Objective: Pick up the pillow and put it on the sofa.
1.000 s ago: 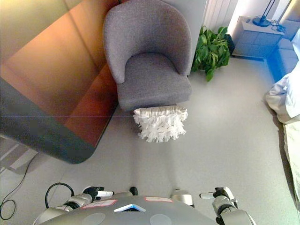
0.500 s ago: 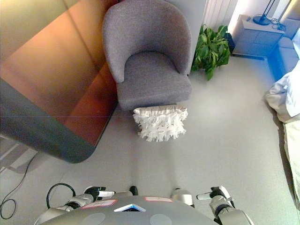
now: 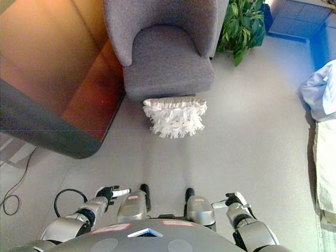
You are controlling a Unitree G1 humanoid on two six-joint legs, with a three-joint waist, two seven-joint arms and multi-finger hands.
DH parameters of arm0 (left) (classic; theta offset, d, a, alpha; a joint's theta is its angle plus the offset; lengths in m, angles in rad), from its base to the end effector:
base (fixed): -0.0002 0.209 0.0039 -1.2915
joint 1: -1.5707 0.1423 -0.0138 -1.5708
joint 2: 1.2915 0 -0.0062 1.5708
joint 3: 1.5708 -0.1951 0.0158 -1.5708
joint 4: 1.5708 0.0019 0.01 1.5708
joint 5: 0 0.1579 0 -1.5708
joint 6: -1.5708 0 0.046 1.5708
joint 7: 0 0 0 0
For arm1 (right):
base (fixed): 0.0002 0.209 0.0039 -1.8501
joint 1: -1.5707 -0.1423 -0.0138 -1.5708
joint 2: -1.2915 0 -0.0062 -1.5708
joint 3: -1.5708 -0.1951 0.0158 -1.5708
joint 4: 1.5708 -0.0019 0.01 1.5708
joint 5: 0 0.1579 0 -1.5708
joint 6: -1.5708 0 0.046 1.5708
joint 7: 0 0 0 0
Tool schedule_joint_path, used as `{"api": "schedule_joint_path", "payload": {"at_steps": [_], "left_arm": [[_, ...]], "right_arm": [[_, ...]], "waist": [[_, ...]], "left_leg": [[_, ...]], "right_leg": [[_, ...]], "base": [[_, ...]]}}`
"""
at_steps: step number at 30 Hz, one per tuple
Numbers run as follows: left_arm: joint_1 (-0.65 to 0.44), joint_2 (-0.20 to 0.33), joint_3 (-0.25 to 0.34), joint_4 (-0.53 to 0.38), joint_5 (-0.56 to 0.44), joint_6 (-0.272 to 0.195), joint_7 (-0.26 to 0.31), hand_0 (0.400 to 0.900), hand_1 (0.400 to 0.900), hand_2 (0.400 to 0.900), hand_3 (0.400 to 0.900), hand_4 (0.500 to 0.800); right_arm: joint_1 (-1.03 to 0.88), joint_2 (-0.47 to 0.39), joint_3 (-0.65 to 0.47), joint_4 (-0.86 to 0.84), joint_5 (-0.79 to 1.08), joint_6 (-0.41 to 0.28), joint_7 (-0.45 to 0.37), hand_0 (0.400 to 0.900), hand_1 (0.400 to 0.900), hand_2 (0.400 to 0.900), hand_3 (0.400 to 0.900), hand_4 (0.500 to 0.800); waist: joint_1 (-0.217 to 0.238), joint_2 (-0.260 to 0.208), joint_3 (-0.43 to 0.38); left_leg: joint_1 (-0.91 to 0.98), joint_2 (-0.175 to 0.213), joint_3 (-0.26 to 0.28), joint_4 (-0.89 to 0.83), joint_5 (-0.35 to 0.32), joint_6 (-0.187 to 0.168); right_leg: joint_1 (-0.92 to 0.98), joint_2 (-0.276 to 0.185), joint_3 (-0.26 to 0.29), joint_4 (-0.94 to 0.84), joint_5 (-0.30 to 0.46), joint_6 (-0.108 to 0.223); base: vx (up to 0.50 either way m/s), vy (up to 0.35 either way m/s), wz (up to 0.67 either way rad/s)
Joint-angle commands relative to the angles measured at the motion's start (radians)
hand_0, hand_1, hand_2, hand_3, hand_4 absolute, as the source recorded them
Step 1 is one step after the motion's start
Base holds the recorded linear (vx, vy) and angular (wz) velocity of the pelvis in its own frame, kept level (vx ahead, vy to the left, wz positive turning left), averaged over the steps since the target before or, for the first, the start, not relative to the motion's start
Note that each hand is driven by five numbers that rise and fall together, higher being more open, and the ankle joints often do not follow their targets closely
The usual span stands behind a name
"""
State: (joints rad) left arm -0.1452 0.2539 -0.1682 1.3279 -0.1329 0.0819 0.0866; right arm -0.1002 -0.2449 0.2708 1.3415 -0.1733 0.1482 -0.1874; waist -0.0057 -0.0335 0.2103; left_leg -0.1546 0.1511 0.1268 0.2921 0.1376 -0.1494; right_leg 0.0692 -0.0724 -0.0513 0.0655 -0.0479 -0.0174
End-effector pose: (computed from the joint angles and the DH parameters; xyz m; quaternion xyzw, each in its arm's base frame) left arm 0.1137 0.2359 -0.1375 0.1311 0.5854 0.0831 0.7957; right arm 0.0897 -0.2320 -0.1446 -0.3191 0.6076 -0.0051 0.7273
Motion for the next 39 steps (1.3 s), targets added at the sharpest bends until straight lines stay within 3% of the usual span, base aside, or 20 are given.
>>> {"api": "schedule_joint_path", "payload": {"at_steps": [1, 4, 7, 10, 11, 12, 14, 17, 19, 20, 22, 25, 26, 28, 32, 36, 39], "left_arm": [[0.101, -0.013, 0.0, 0.032, 0.015, 0.03, 0.002, 0.9, 0.9, 0.9, 0.9, 0.8], [0.131, -0.02, 0.002, 0.048, 0.0, 0.03, 0.0, 0.9, 0.9, 0.9, 0.9, 0.8], [0.158, -0.028, 0.011, 0.059, -0.006, 0.027, 0.001, 0.9, 0.9, 0.9, 0.9, 0.8], [0.162, -0.031, 0.023, 0.059, -0.024, 0.036, 0.005, 0.9, 0.9, 0.9, 0.9, 0.8], [0.159, -0.029, 0.028, 0.051, -0.021, 0.051, 0.002, 0.9, 0.9, 0.9, 0.9, 0.8], [0.155, -0.028, 0.036, 0.049, -0.009, 0.057, -0.002, 0.9, 0.9, 0.9, 0.9, 0.8], [0.146, -0.015, 0.037, 0.054, -0.013, 0.044, -0.007, 0.9, 0.9, 0.9, 0.9, 0.8], [0.132, -0.005, 0.044, 0.041, 0.017, 0.058, -0.021, 0.9, 0.9, 0.9, 0.9, 0.8], [0.114, 0.017, 0.026, 0.041, 0.044, 0.051, -0.028, 0.9, 0.9, 0.9, 0.9, 0.8], [0.109, 0.02, 0.021, 0.04, 0.048, 0.052, -0.026, 0.9, 0.9, 0.9, 0.9, 0.8], [0.092, 0.037, 0.003, 0.035, 0.038, 0.051, -0.015, 0.9, 0.9, 0.9, 0.9, 0.8], [0.046, 0.063, -0.021, 0.017, 0.029, 0.039, -0.016, 0.9, 0.9, 0.9, 0.9, 0.8], [0.036, 0.067, -0.024, 0.012, 0.028, 0.038, -0.016, 0.9, 0.9, 0.9, 0.9, 0.8], [0.009, 0.074, -0.036, 0.004, 0.016, 0.029, -0.016, 0.9, 0.9, 0.9, 0.9, 0.8], [0.008, 0.073, -0.041, 0.01, 0.032, 0.017, -0.036, 0.9, 0.9, 0.9, 0.9, 0.8], [0.025, 0.061, -0.051, 0.02, 0.035, 0.029, -0.033, 0.9, 0.9, 0.9, 0.9, 0.8], [0.056, 0.057, -0.046, 0.021, 0.021, 0.022, -0.007, 0.9, 0.9, 0.9, 0.9, 0.8]], "right_arm": [[0.006, -0.056, 0.014, 0.0, -0.043, -0.018, -0.007, 0.9, 0.9, 0.9, 0.9, 0.8], [0.009, -0.07, 0.015, 0.0, -0.035, -0.045, 0.002, 0.9, 0.9, 0.9, 0.9, 0.8], [0.021, -0.07, 0.011, -0.002, -0.033, -0.074, 0.007, 0.9, 0.9, 0.9, 0.9, 0.8], [0.026, -0.058, 0.001, 0.003, -0.044, -0.065, 0.008, 0.9, 0.9, 0.9, 0.9, 0.8], [0.026, -0.052, -0.012, 0.01, -0.048, -0.06, 0.001, 0.9, 0.9, 0.9, 0.9, 0.8], [0.023, -0.045, -0.024, 0.016, -0.046, -0.052, -0.002, 0.9, 0.9, 0.9, 0.9, 0.8], [0.023, -0.036, -0.042, 0.018, -0.005, -0.036, 0.005, 0.9, 0.9, 0.9, 0.9, 0.8], [0.027, -0.038, -0.08, 0.017, -0.049, -0.002, 0.016, 0.9, 0.9, 0.9, 0.9, 0.8], [0.029, -0.039, -0.098, 0.019, -0.055, -0.009, 0.012, 0.9, 0.9, 0.9, 0.9, 0.8], [0.028, -0.04, -0.096, 0.018, -0.055, -0.014, 0.01, 0.9, 0.9, 0.9, 0.9, 0.8], [0.016, -0.04, -0.084, 0.008, -0.053, -0.023, 0.006, 0.9, 0.9, 0.9, 0.9, 0.8], [-0.02, -0.04, -0.05, -0.002, -0.021, -0.047, -0.016, 0.9, 0.9, 0.9, 0.9, 0.8], [-0.029, -0.04, -0.045, -0.006, -0.016, -0.05, -0.023, 0.9, 0.9, 0.9, 0.9, 0.8], [-0.053, -0.044, -0.03, -0.017, 0.007, -0.068, -0.047, 0.9, 0.9, 0.9, 0.9, 0.8], [-0.059, -0.05, -0.025, -0.019, -0.035, -0.079, -0.068, 0.9, 0.9, 0.9, 0.9, 0.8], [-0.078, -0.058, 0.014, -0.029, -0.094, -0.063, -0.077, 0.9, 0.9, 0.9, 0.9, 0.8], [-0.097, -0.077, 0.033, -0.063, -0.128, -0.058, -0.082, 0.9, 0.9, 0.9, 0.9, 0.8]], "waist": [[0.038, 0.037, 0.048], [0.079, 0.051, 0.05], [0.109, 0.066, 0.04], [0.117, 0.08, 0.02], [0.113, 0.073, 0.007], [0.116, 0.069, -0.008], [0.129, 0.063, -0.025], [0.131, 0.036, -0.051], [0.12, 0.021, -0.063], [0.121, 0.027, -0.066], [0.103, 0.028, -0.062], [0.067, 0.053, -0.026], [0.062, 0.061, -0.018], [0.019, 0.062, 0.025], [-0.019, 0.039, 0.042], [-0.021, 0.011, 0.04], [-0.008, 0.001, 0.046]], "left_leg": [[-0.089, -0.009, 0.006, -0.141, 0.144, 0.062], [-0.118, -0.003, -0.032, -0.303, 0.196, 0.042], [-0.17, 0.023, -0.046, -0.362, 0.225, 0.021], [-0.175, 0.063, 0.037, -0.338, 0.222, 0.017], [-0.173, 0.075, 0.117, -0.344, 0.138, 0.047], [-0.159, 0.072, 0.145, -0.327, 0.114, 0.063], [-0.196, 0.055, 0.113, -0.182, 0.124, 0.064], [-0.186, 0.01, 0.115, -0.115, 0.042, 0.125], [-0.137, -0.059, 0.108, -0.142, -0.007, 0.168], [-0.122, -0.061, 0.114, -0.152, -0.012, 0.173], [-0.07, -0.084, 0.134, -0.182, -0.027, 0.181], [-0.002, -0.097, 0.122, -0.235, -0.041, 0.175], [0.01, -0.094, 0.113, -0.246, -0.042, 0.172], [0.06, -0.111, 0.061, -0.282, -0.062, 0.16], [0.092, -0.136, -0.001, -0.284, -0.13, 0.155], [0.107, -0.134, -0.072, -0.213, -0.209, 0.157], [0.082, -0.114, -0.11, -0.158, -0.211, 0.149]], "right_leg": [[0.109, 0.087, 0.02, -0.04, 0.001, 0.004], [0.178, 0.08, 0.057, -0.042, -0.046, 0.008], [0.244, 0.069, 0.087, -0.011, -0.144, 0.014], [0.296, 0.034, 0.068, 0.029, -0.228, 0.038], [0.306, 0.004, 0.039, 0.053, -0.226, 0.057], [0.316, -0.025, 0.024, 0.073, -0.226, 0.076], [0.344, -0.054, 0.015, 0.106, -0.232, 0.094], [0.319, -0.143, -0.016, 0.207, -0.047, 0.132], [0.246, -0.176, -0.029, 0.325, 0.114, 0.153], [0.219, -0.175, -0.034, 0.337, 0.139, 0.15], [0.134, -0.183, -0.083, 0.342, 0.128, 0.142], [-0.066, -0.146, -0.127, 0.248, 0.067, 0.113], [-0.114, -0.135, -0.129, 0.22, 0.083, 0.11], [-0.228, -0.143, -0.09, 0.111, 0.147, 0.121], [-0.288, -0.183, -0.012, -0.023, 0.284, 0.161], [-0.3, -0.194, 0.011, -0.034, 0.283, 0.172], [-0.301, -0.184, 0.013, 0.006, 0.246, 0.173]], "base": [[0.48, 0.177, -0.53], [0.49, 0.197, -0.6], [0.56, 0.249, -0.52], [0.54, 0.325, -0.24], [0.55, 0.403, 0.01], [0.53, 0.364, 0.05], [0.55, 0.327, -0.01], [0.47, 0.349, 0.02], [0.5, 0.368, 0.15], [0.44, 0.295, 0.15], [0.35, 0.18, 0.24], [0.17, 0.007, 0.45], [0.05, -0.095, 0.67], [0.05, -0.149, 0.75], [0.22, -0.197, 0.77], [0.29, -0.26, 0.58], [0.19, -0.289, 0.38]]}}
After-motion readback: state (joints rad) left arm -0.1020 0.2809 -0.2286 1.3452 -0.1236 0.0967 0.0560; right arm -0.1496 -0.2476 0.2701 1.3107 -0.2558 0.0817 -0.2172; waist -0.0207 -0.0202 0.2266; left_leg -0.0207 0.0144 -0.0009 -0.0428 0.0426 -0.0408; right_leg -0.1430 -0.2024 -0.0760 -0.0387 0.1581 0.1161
